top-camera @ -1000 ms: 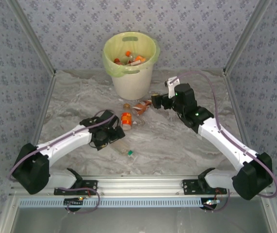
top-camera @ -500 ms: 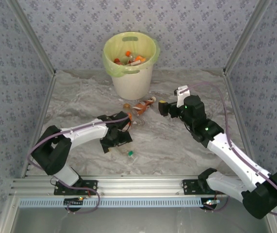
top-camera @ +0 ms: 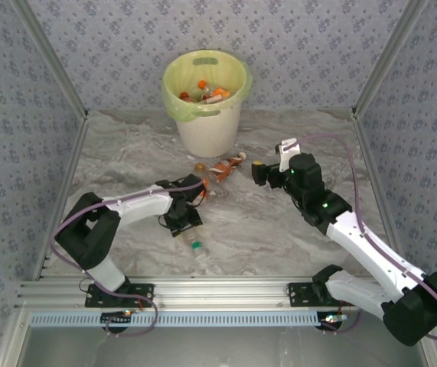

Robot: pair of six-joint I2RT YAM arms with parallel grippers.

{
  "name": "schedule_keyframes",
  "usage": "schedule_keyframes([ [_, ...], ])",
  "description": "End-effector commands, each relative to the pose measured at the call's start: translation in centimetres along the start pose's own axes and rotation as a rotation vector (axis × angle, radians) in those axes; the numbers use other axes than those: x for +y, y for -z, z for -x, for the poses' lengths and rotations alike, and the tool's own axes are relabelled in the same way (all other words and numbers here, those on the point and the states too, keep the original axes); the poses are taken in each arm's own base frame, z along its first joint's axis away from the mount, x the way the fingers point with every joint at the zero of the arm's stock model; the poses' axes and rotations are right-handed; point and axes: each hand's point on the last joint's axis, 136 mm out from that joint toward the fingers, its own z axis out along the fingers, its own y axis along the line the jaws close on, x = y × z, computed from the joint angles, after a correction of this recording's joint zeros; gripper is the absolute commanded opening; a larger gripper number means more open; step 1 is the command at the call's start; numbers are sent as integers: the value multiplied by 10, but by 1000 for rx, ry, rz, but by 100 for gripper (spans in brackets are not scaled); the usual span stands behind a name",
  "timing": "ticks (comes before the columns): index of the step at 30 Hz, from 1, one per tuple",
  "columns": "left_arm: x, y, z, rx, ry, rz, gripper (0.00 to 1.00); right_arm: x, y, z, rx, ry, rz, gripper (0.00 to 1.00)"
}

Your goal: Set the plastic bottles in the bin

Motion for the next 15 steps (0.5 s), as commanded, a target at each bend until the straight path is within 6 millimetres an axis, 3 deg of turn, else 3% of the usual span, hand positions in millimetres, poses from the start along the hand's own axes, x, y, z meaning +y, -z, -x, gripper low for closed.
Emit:
schedule_keyframes([
  [1, 2, 18, 19, -85, 10, -21, 49, 2, -3, 21, -47, 0, -4, 100],
  [8, 17, 47, 38, -208, -101, -26, 41, 0, -10, 38, -94, -3, -29, 100],
  [15, 29, 89, 72, -355, -106, -57, 39, -37, -8, 43, -113, -82, -173, 100],
])
